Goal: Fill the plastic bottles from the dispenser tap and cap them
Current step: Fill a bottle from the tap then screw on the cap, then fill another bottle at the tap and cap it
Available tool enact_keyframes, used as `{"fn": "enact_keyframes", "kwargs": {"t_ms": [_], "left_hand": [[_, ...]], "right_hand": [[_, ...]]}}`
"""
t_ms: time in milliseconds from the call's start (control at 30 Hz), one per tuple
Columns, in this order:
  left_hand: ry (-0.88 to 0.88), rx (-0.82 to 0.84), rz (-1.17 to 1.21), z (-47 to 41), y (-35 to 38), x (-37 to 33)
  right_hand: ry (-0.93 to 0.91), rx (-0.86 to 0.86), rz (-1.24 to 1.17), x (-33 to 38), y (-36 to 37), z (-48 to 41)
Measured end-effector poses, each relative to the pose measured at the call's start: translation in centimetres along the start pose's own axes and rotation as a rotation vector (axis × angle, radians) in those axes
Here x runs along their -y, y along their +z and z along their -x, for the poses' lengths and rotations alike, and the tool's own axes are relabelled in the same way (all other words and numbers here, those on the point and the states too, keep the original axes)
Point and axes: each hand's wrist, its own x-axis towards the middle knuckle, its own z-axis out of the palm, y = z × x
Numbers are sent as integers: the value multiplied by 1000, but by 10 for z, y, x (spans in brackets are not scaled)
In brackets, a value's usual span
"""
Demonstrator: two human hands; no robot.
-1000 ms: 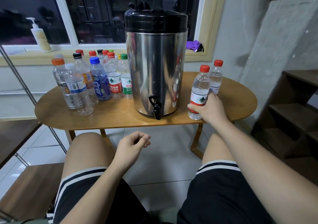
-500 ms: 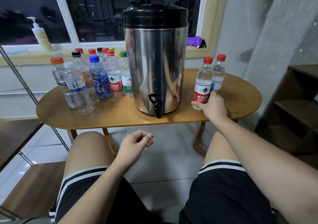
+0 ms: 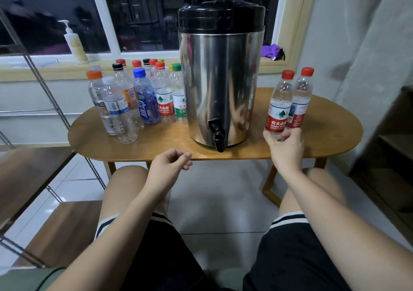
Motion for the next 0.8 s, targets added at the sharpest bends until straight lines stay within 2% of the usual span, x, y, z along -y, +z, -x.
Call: {"fn": "enact_keyframes", "kwargs": {"t_ms": [133,233,400,500,633,800], "left_hand": [[12,-128,27,-22,-27,-4],[28,-258,-72,-46,-55,-4],[50,-621,-162,-74,-94,-7],[27,-738,-139,-87,-107,-9],[-13,-798,-162,-105,-121,-3],[-51,-704,-224,-120,-133,12]], "right_hand": [[-51,86,-25,8,8,47],[-55,179,-66,11,10,75],[-86,307,-45,3,16,102],[-102,375,22,7,18,110],[-126,420,17,4,22,118],[-151,448,41,-2,24,118]]}}
